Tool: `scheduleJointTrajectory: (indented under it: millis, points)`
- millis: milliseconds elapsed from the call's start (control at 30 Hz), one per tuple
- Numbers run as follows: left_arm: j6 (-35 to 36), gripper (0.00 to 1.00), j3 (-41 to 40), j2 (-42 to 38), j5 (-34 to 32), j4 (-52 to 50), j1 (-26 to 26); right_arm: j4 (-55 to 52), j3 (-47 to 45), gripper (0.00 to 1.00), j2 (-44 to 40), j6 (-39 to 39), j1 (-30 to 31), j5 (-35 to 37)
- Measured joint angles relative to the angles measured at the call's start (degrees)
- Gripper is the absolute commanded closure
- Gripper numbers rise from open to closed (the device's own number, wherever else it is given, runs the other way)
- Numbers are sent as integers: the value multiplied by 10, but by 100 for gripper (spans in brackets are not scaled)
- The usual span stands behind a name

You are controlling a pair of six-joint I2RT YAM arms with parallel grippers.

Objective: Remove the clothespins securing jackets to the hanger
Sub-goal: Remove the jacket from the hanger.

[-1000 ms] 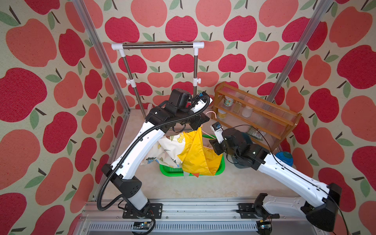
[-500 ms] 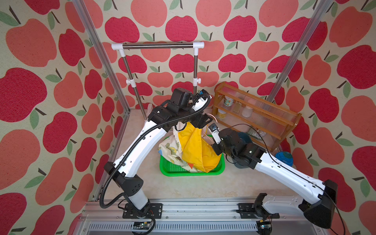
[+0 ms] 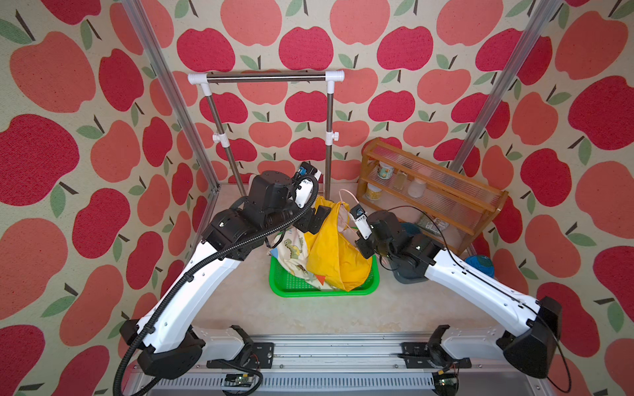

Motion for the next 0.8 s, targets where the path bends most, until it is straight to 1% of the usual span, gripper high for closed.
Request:
scheduleJointTrajectory:
  millis: [67, 167, 267, 367, 500, 600, 667, 733, 767, 800]
  points:
    - [-17, 14, -17, 16, -40, 7, -24, -7, 2, 100, -12, -2, -9, -14]
    - [-47, 14, -23, 73, -85, 28, -50, -28, 3, 100, -33, -4, -17, -37]
    - [-66, 13, -23, 133, -128, 58, -61, -46, 5, 100, -49, -6, -19, -53]
    - [-74, 17, -15, 178, -163, 73, -61, -57, 5, 100, -63, -6, -22, -64]
    - [-78, 30, 28, 227, -189, 71, -62, -58, 5, 100, -73, -4, -28, -66]
    - [-86, 40, 34, 231, -195, 70, -63, -53, -2, 100, -81, -2, -34, -66]
    - [-89, 38, 34, 230, -195, 71, -64, -52, -10, 100, -87, -1, -38, -66]
    - [-93, 26, 32, 227, -193, 71, -65, -50, -14, 100, -90, 0, -43, -66]
    - [-95, 22, 30, 223, -190, 72, -65, -49, -15, 100, -91, 0, -47, -70]
    - [-97, 20, 27, 218, -186, 73, -65, -49, -16, 100, -91, 0, -50, -73]
